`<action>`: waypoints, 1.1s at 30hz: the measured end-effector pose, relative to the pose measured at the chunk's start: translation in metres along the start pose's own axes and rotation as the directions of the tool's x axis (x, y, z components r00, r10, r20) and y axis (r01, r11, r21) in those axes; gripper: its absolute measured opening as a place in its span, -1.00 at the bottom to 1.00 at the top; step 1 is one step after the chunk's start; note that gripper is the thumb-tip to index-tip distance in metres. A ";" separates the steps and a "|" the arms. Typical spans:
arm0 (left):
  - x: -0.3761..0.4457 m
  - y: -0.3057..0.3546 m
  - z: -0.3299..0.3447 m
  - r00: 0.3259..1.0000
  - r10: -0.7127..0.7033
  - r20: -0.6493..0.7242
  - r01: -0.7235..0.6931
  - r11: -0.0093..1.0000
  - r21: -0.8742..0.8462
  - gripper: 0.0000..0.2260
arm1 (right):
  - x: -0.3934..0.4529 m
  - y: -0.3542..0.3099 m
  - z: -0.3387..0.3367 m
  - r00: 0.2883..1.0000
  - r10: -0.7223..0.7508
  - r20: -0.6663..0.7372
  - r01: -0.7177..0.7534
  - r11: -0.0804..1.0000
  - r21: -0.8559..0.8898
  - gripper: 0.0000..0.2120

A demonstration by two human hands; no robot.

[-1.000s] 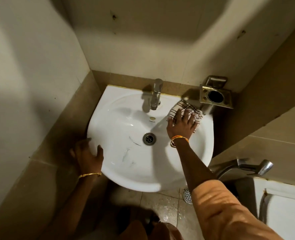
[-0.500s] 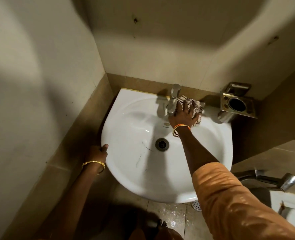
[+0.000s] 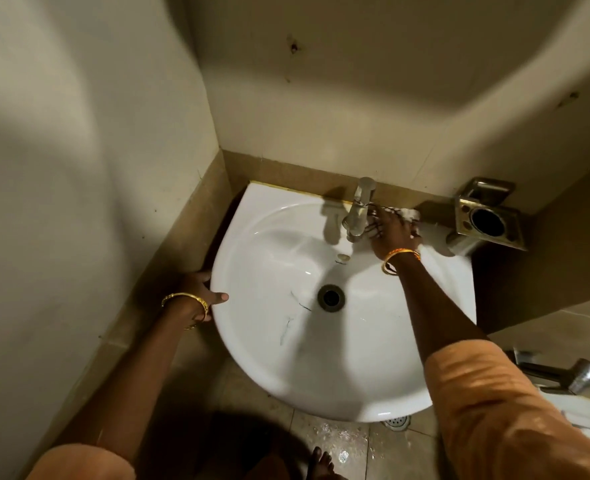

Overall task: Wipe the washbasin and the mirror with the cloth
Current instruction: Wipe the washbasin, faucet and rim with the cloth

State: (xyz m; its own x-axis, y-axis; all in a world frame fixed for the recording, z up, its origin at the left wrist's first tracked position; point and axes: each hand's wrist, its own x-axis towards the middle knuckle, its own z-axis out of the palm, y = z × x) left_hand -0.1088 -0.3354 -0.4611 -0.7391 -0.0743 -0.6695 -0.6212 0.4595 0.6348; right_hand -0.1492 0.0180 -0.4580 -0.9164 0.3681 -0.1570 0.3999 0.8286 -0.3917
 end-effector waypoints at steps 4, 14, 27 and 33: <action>0.002 0.010 -0.007 1.000 -0.008 -0.009 0.009 0.990 0.142 -0.47 | 0.004 -0.017 -0.003 0.997 -0.036 0.066 0.042 0.996 -0.079 -0.44; 0.006 0.023 -0.019 0.992 -0.104 0.075 0.091 0.984 0.155 -0.33 | -0.057 -0.018 0.041 0.977 0.125 -0.173 -0.139 0.988 -0.069 -0.25; 0.012 0.023 -0.023 0.989 -0.083 0.119 0.052 0.969 0.242 -0.52 | -0.048 -0.141 0.086 0.992 -0.055 -0.118 0.045 0.995 -0.091 -0.31; 0.018 0.019 -0.023 0.985 -0.091 0.148 0.048 0.961 0.271 -0.41 | -0.061 -0.095 0.082 0.981 0.060 -0.186 -0.093 0.980 -0.174 -0.29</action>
State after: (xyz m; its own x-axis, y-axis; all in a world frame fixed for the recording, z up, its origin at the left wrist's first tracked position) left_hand -0.1399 -0.3485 -0.4520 -0.6328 0.0157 -0.7742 -0.5622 0.6782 0.4732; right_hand -0.1326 -0.1171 -0.4854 -0.8719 0.4896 -0.0086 0.4801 0.8513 -0.2118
